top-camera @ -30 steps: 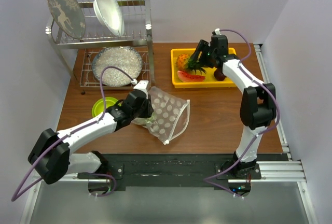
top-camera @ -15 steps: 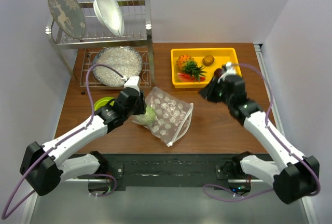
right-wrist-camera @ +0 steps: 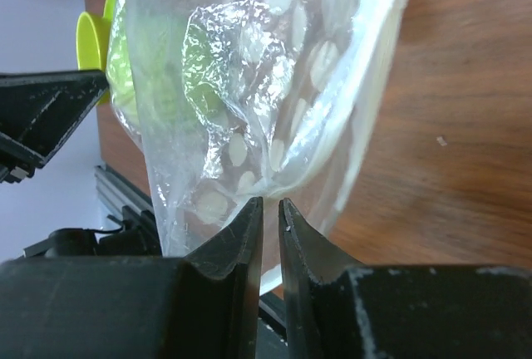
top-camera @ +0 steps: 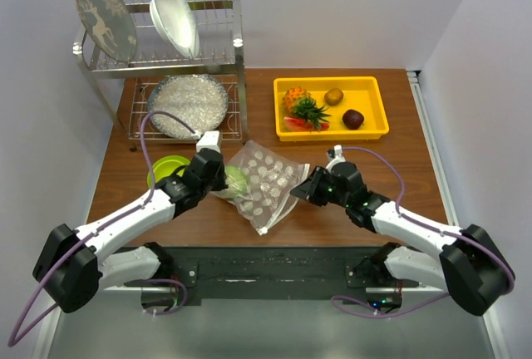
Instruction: Open the zip-top bag and remove the fake food
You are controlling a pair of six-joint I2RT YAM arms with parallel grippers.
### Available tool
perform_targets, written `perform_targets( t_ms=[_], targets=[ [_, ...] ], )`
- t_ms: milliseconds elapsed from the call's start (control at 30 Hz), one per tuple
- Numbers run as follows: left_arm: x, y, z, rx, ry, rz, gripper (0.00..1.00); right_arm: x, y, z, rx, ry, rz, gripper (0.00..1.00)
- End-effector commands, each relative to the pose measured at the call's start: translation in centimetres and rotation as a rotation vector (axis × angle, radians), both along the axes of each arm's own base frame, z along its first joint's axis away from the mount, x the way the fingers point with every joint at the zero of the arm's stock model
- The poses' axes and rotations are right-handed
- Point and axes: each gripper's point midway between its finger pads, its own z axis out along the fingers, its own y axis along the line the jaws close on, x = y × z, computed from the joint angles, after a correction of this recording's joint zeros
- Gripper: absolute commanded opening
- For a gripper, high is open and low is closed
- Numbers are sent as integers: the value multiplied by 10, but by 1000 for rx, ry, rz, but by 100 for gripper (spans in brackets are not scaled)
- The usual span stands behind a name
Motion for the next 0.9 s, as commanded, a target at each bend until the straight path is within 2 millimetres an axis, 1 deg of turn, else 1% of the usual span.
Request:
perform_targets(
  t_ms=[0, 33, 67, 100, 133, 167, 200, 267, 300, 367, 400, 433, 500, 600, 633, 667, 700, 733, 833, 867],
  targets=[
    [1, -2, -17, -14, 22, 12, 14, 8, 14, 20, 105, -54, -53, 16],
    [1, -3, -19, -15, 24, 12, 12, 7, 11, 19, 97, -50, -64, 15],
    [0, -2, -21, -12, 30, 11, 10, 10, 5, 30, 100, -88, -97, 16],
    [0, -2, -22, -13, 30, 13, 7, 7, -2, 27, 65, -82, -112, 23],
    [-1, -1, -23, -13, 34, 14, 5, 6, -9, 30, 35, -107, -114, 27],
    [-2, 0, -25, -13, 36, 16, 3, 9, -16, 51, 45, -161, -147, 30],
    [-3, 0, -27, -12, 38, 16, 0, 4, -24, 50, 11, -155, -153, 35],
    [-5, 2, -31, -8, 46, 17, 0, 1, -34, 58, -19, -176, -169, 38],
    [-6, 1, -32, -9, 50, 18, 0, -4, -41, 58, -38, -167, -176, 38],
    [-7, -1, -34, -19, 55, 10, 0, -9, -44, 57, -44, -161, -166, 38],
    [-7, -1, -34, -23, 55, 11, 0, -14, -42, 56, -34, -151, -148, 36],
    [-7, -3, -34, -32, 55, 7, 0, -15, -41, 51, -32, -135, -144, 36],
    [-7, -5, -35, -39, 55, 4, 0, -15, -35, 46, -24, -117, -127, 34],
    [-7, -6, -36, -43, 58, 2, 0, -13, -29, 50, -27, -120, -112, 32],
    [-7, -6, -36, -42, 60, -1, 0, -10, -27, 60, -21, -138, -111, 32],
    [-8, -6, -36, -43, 61, -1, 0, -9, -27, 65, -22, -149, -116, 31],
    [-8, -7, -36, -44, 59, -2, 0, -9, -30, 66, -44, -148, -119, 31],
    [-7, -7, -34, -47, 56, -4, 0, -5, -31, 80, -39, -176, -136, 30],
    [-7, -7, -33, -48, 54, -7, 0, -3, -37, 83, -76, -177, -161, 27],
    [-6, -8, -31, -52, 51, -7, 0, -1, -38, 81, -87, -172, -168, 23]
  ],
)
